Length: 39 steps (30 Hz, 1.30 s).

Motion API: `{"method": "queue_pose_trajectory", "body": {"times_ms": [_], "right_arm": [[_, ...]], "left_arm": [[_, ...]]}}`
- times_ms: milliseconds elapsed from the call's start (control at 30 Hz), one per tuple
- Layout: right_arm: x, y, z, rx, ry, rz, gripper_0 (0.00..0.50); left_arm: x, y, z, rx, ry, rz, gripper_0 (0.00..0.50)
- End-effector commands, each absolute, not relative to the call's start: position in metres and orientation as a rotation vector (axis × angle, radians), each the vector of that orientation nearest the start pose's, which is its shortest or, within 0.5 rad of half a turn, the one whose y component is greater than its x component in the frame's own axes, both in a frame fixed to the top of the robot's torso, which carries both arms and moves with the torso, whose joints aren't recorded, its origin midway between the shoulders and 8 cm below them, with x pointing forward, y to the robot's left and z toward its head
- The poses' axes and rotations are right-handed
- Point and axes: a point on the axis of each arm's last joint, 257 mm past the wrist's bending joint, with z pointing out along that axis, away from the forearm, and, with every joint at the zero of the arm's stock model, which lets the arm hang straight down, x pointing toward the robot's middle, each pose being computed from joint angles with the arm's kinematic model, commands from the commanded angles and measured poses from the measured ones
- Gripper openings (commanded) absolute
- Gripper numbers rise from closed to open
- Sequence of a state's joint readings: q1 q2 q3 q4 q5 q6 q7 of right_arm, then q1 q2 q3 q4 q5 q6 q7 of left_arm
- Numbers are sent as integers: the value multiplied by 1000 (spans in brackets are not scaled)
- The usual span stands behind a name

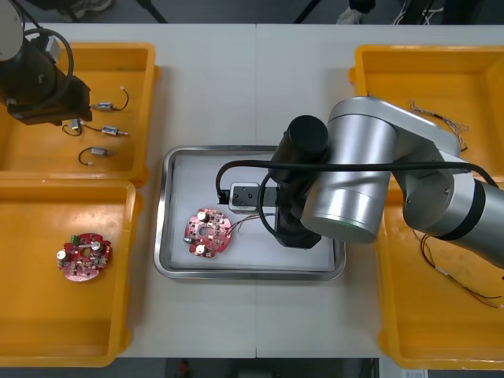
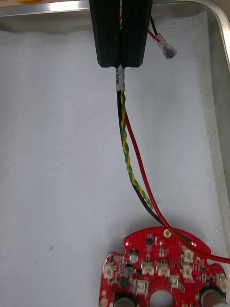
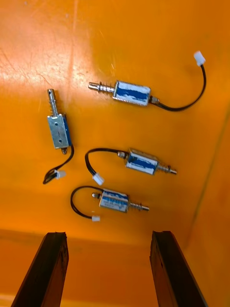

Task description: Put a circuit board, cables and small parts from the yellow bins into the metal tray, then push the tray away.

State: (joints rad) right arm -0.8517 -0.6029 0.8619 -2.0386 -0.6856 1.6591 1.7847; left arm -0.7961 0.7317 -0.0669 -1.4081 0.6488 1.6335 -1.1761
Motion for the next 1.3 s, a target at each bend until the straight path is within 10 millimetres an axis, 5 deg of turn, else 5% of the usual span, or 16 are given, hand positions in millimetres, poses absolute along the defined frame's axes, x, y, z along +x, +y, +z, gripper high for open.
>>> {"method": "queue_pose_trajectory", "body": {"times_ms": [33, 500, 867, 900, 967, 1033, 1067, 1300], "right_arm": [[407, -33, -229, -1933, 1906, -326, 0], [425, -22, -263, -1928, 1841, -348, 0], [423, -38, -276, -1940, 1910, -328, 0], [423, -38, -276, -1939, 1909, -329, 34], [427, -37, -273, -1930, 1892, -351, 296], [427, -34, -270, -1926, 1879, -355, 466], [428, -33, -267, -1922, 1866, -362, 500], [430, -27, -256, -1900, 1843, -360, 500]], "left_arm": [[592, 350, -93, -156, 2499, -16, 500], [631, 378, -97, -136, 2430, -7, 500], [652, 378, -135, -182, 2397, -42, 500], [652, 379, -138, -185, 2396, -41, 500], [654, 379, -145, -190, 2396, -40, 500], [654, 380, -152, -200, 2404, -38, 500], [654, 379, -155, -199, 2406, -39, 500], [654, 386, -180, -216, 2423, -20, 500]]}}
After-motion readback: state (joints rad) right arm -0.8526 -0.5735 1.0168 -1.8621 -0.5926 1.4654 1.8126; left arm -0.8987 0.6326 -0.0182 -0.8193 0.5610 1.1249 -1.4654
